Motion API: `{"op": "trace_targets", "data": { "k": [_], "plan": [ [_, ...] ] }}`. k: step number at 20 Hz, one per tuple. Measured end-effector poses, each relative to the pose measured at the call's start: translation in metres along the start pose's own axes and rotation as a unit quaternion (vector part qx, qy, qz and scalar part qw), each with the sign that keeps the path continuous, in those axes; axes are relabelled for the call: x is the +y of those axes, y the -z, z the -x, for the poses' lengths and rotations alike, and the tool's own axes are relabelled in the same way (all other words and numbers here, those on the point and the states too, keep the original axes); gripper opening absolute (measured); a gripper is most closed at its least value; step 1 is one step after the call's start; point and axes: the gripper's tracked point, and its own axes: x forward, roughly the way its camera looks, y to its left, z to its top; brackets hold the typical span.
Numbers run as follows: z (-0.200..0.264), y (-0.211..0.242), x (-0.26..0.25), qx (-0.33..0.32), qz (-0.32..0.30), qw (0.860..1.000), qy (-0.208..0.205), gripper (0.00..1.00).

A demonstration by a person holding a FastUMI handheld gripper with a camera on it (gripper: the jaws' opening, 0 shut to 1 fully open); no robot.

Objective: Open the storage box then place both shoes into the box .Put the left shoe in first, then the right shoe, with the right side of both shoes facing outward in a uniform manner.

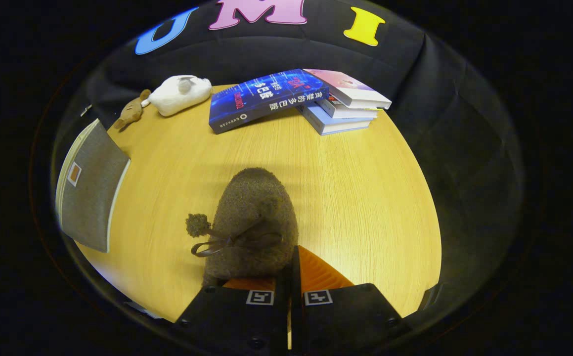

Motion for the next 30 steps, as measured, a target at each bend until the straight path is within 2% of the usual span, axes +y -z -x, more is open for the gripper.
{"op": "trace_targets", "data": {
  "k": [4, 7, 15, 20, 25, 28, 30],
  "plan": [
    [0.041, -0.036, 0.030, -0.026, -0.019, 0.999, -0.018, 0.08],
    [0.073, -0.073, 0.064, -0.062, -0.001, 0.998, -0.030, 0.08],
    [0.131, -0.135, 0.199, -0.079, -0.002, 0.991, -0.106, 0.08],
    [0.142, -0.150, 0.279, -0.060, -0.017, 0.989, -0.137, 0.08],
    [0.133, -0.143, 0.354, -0.030, -0.024, 0.987, -0.157, 0.08],
    [0.123, -0.130, 0.387, -0.011, -0.012, 0.990, -0.144, 0.08],
    [0.108, -0.122, 0.398, -0.005, 0.002, 0.993, -0.121, 0.08]
  ]
}}
